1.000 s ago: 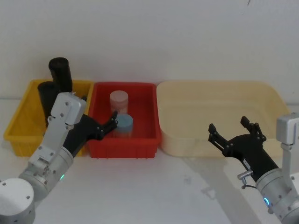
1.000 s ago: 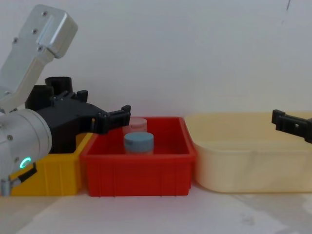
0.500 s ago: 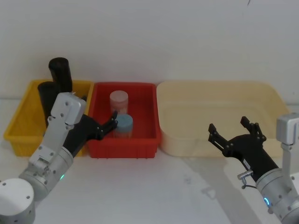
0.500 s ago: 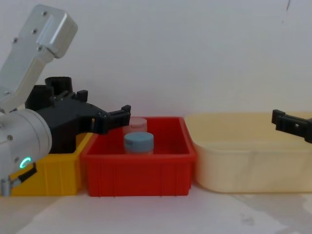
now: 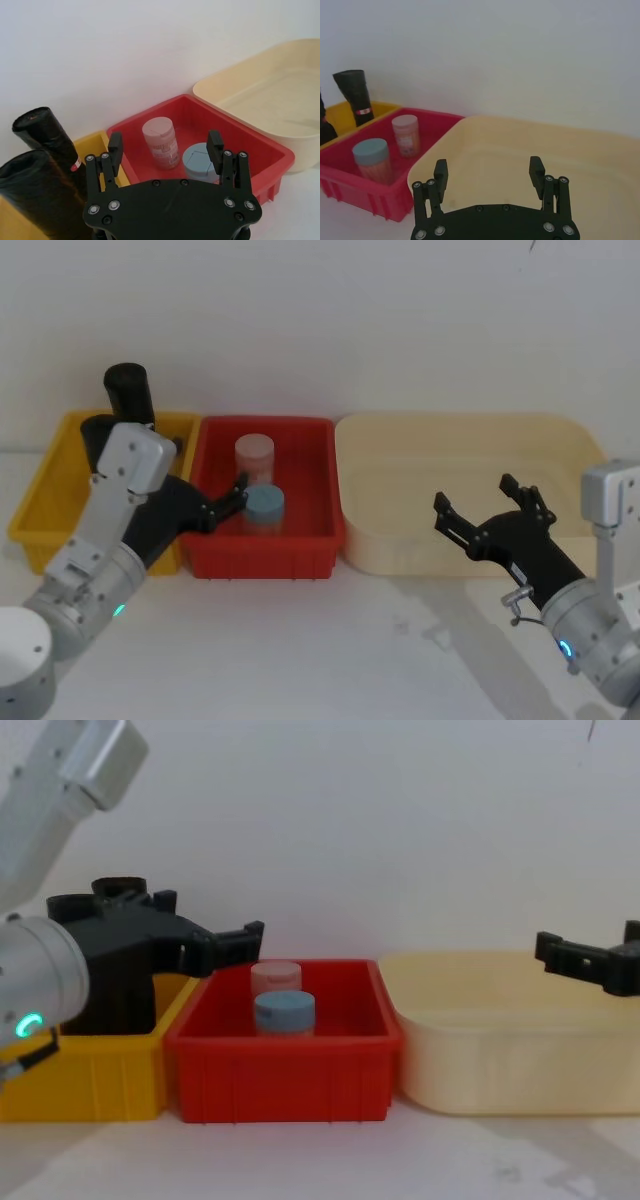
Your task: Pick up the garbage bag with the one hand and transfer it to the other hand.
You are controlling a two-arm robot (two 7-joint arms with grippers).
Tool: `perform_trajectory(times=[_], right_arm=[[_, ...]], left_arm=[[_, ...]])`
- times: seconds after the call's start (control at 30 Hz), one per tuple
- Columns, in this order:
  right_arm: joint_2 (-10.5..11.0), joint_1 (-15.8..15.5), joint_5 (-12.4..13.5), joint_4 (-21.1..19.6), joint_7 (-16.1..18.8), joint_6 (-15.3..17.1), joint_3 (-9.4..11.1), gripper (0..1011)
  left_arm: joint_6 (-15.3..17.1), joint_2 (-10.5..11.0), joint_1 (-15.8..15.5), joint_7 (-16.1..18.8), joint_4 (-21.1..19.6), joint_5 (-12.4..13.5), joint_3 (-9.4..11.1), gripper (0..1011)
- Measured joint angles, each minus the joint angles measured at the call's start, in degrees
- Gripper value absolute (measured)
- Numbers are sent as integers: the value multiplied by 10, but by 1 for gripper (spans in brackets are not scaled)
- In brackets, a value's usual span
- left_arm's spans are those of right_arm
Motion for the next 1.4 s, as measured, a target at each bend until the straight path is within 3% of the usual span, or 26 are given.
perform_trajectory(times=[0.1, 0.33, 0.53, 0.77, 0.93, 1.17, 1.4], right_arm=[[0, 11, 5, 6, 13, 5, -1, 1001], [-4, 55, 25, 32, 49, 26, -10, 1001], [-15, 103, 37, 61, 77, 49, -28, 1001], [-28, 152, 42, 89, 96, 74, -51, 1001], [-35, 181, 42, 106, 105, 90, -67, 1001], [-43, 217, 40, 127, 116, 109, -88, 1001], [-48, 244, 35, 144, 121, 119, -106, 1001]], left_arm=[[9, 8, 6, -5, -15, -7, -8, 1001], [33, 41, 39, -15, -67, -32, -49, 1001], [46, 71, 81, -20, -110, -63, -109, 1001], [53, 88, 114, -29, -124, -97, -159, 1001], [55, 93, 127, -38, -119, -116, -183, 1001], [57, 93, 126, -49, -99, -128, -191, 1001], [60, 80, 99, -64, -58, -134, -181, 1001]])
